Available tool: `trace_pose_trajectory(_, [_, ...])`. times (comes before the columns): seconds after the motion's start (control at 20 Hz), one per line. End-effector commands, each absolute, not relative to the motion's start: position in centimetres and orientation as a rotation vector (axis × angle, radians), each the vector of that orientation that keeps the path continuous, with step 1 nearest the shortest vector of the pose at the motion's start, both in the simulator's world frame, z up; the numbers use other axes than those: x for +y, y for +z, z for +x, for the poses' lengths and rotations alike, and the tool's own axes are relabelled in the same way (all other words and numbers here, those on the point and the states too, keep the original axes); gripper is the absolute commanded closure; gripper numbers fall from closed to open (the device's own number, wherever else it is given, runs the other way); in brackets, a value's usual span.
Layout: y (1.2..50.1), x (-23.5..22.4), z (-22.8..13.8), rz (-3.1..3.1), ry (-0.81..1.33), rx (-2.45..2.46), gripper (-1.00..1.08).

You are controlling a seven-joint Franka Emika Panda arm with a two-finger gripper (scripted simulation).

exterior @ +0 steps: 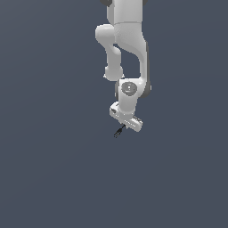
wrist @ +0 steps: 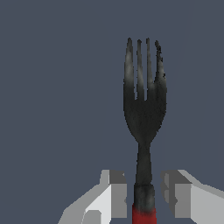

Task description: Pick up the object and move it to a goal position.

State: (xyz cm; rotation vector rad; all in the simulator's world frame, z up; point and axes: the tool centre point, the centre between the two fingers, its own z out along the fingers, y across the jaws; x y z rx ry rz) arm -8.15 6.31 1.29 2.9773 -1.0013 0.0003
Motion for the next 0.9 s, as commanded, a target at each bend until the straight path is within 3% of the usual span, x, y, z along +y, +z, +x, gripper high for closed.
trace_pose_trajectory(0.0, [1.8,5.8,-7.8,2.977,0.001,-1.003,1.08])
trace_pose_trajectory(0.85, [12.3,-3.3,-1.5,2.978,0.001,-1.0,1.08])
